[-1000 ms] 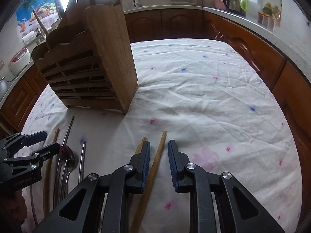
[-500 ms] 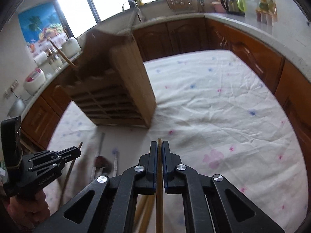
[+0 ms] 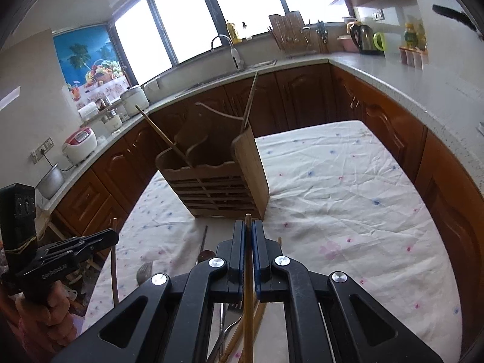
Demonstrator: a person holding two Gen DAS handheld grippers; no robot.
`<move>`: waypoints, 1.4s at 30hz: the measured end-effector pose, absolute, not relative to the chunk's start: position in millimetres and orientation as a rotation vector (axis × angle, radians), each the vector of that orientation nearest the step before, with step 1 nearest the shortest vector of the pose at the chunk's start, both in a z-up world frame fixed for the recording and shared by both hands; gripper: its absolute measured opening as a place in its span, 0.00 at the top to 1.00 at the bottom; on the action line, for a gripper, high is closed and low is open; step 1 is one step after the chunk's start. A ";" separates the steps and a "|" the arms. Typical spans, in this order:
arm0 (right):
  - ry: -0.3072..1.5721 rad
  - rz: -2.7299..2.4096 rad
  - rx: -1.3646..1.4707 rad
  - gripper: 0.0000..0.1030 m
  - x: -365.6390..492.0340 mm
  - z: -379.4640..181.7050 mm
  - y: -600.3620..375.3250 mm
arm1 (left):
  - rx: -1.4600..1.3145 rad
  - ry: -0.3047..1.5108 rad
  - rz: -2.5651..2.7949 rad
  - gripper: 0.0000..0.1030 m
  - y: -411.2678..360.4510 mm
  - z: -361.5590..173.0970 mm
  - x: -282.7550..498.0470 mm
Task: Organize utensils
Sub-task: 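Lift both held chopsticks upright and carry them over the wooden holder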
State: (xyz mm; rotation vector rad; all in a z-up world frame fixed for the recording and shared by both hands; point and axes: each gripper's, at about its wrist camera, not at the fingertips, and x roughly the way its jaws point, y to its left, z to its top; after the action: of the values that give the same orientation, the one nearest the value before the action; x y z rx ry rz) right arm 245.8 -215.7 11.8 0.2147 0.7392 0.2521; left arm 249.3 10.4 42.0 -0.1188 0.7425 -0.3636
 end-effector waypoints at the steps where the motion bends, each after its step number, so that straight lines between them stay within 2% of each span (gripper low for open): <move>1: 0.732 0.252 0.213 0.96 243.4 13.9 -216.4 | -0.116 0.734 -0.367 0.96 12.0 44.9 243.6; 16: 0.545 0.241 0.204 0.96 200.5 72.6 -222.2 | -0.144 0.614 -0.396 0.96 35.7 85.6 187.4; 42: 0.408 0.241 0.275 0.96 208.9 93.9 -226.7 | -0.225 0.454 -0.364 0.96 65.2 105.5 193.4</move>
State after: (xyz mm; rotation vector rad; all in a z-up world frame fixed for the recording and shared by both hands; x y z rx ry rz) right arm 208.9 -226.7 93.9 0.2747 0.4078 0.2412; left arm 193.4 65.2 105.5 -0.2253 0.4536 -0.3644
